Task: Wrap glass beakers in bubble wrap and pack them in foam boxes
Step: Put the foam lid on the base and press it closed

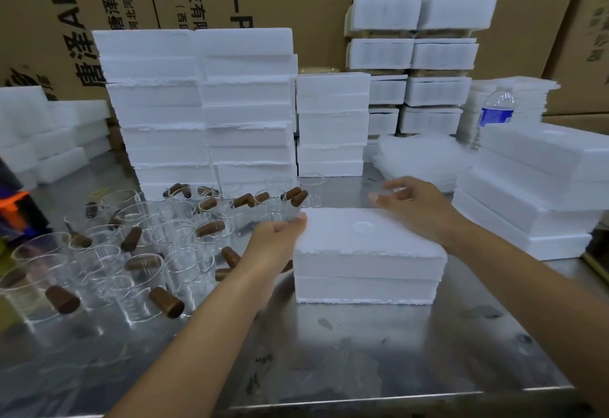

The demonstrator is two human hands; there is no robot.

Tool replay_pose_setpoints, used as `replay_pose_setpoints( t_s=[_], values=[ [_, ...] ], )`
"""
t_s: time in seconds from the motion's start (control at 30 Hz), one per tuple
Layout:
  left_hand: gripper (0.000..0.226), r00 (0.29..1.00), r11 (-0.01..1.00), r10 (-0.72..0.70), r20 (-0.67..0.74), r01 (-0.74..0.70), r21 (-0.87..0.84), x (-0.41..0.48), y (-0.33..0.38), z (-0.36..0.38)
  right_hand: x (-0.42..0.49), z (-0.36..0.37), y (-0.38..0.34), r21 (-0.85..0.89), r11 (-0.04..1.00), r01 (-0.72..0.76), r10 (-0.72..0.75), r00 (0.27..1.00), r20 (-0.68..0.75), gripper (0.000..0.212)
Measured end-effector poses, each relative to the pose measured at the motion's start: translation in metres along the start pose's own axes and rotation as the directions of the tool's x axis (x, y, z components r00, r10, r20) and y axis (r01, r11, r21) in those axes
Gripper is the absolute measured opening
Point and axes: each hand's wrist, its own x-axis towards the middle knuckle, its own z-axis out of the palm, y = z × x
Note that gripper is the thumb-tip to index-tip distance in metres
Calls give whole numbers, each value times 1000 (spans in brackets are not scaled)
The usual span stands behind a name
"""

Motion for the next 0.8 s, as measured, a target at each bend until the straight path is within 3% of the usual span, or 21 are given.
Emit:
replay_pose_setpoints(
  t_s=[0.07,0.13,0.2,0.27,0.33,0.4,0.5,0.67,0.8],
  values=[
    [39,998,996,-56,24,57,-64,-1,1,-2,-4,-3,5,151,988,-16,39,988,-151,53],
    [34,994,981,-86,63,95,-168,-4,1,-1,-10,-8,13,247,967,-69,122,971,-207,56],
    [25,989,962,-77,126,107,-250,-8,-1,1,-20,-11,26,320,934,-159,208,970,-127,46],
    [18,985,965,-63,161,101,-243,-10,-5,4,-35,-13,36,435,867,-245,250,967,48,32],
    [17,987,972,-63,145,94,-217,-11,-7,9,-48,-13,44,502,814,-291,189,951,244,25],
    [19,992,977,-75,102,93,-193,-10,-8,12,-54,-12,46,484,820,-307,146,929,341,35],
    [21,996,986,-71,44,77,-150,-12,-9,16,-53,-12,44,528,782,-331,178,931,319,45],
    [31,998,993,37,-47,-42,-112,-18,-7,15,-57,-2,35,700,625,-344,141,932,333,49],
    [37,992,986,122,-27,-124,-111,-24,-3,5,-57,6,23,710,604,-360,138,926,352,53]
  ],
)
